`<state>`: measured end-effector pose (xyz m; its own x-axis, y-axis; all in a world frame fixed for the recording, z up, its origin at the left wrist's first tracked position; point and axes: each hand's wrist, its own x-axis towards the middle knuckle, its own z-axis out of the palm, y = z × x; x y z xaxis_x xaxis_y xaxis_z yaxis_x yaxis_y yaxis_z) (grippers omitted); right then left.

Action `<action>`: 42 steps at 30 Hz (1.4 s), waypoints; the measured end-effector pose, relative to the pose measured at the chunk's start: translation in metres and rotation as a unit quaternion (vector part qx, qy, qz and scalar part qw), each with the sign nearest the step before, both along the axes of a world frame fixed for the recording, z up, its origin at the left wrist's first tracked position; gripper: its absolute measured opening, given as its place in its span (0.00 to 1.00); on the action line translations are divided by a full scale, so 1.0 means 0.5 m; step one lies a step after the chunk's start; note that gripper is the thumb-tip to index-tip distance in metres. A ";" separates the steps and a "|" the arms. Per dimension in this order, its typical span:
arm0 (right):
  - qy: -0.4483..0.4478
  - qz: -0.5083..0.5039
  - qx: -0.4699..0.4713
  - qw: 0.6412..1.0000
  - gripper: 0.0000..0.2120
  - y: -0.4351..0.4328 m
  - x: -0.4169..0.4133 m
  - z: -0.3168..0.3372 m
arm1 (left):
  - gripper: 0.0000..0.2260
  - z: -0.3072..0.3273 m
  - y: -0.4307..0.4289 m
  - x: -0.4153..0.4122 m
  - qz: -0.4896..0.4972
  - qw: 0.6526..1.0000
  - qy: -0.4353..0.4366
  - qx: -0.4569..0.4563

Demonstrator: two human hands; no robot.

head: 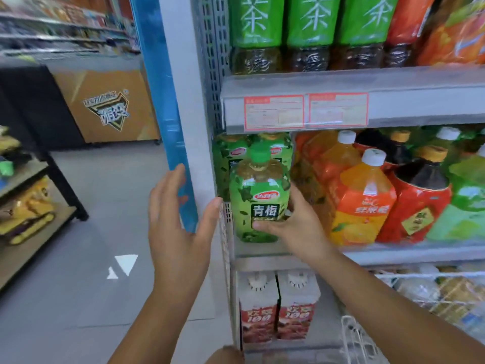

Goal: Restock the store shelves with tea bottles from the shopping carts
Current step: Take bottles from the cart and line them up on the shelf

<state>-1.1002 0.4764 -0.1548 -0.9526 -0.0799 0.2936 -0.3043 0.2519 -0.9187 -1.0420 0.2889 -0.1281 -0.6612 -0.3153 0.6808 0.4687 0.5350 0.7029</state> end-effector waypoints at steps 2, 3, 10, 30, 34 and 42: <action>0.001 -0.005 0.001 1.000 0.40 -0.018 -0.037 -0.007 | 0.28 0.004 0.002 -0.011 -0.026 0.998 -0.050 0.004; -0.002 -0.005 0.006 1.000 0.39 -0.027 -0.054 -0.013 | 0.28 0.004 0.002 -0.016 -0.039 0.997 -0.071 0.007; -0.033 0.007 0.005 0.999 0.42 -0.077 -0.150 -0.049 | 0.24 -0.006 0.000 -0.032 -0.031 0.995 -0.089 0.020; -0.025 0.013 0.117 0.993 0.16 0.144 0.089 0.020 | 0.23 -0.060 0.069 0.035 0.031 0.998 0.047 -0.001; -0.136 -0.032 0.201 0.970 0.13 0.345 0.231 0.019 | 0.18 -0.103 0.195 0.087 -0.131 0.990 0.014 -0.041; -0.329 -0.094 0.373 0.863 0.18 0.563 0.417 -0.075 | 0.14 -0.191 0.441 0.140 -0.461 0.834 -0.178 -0.248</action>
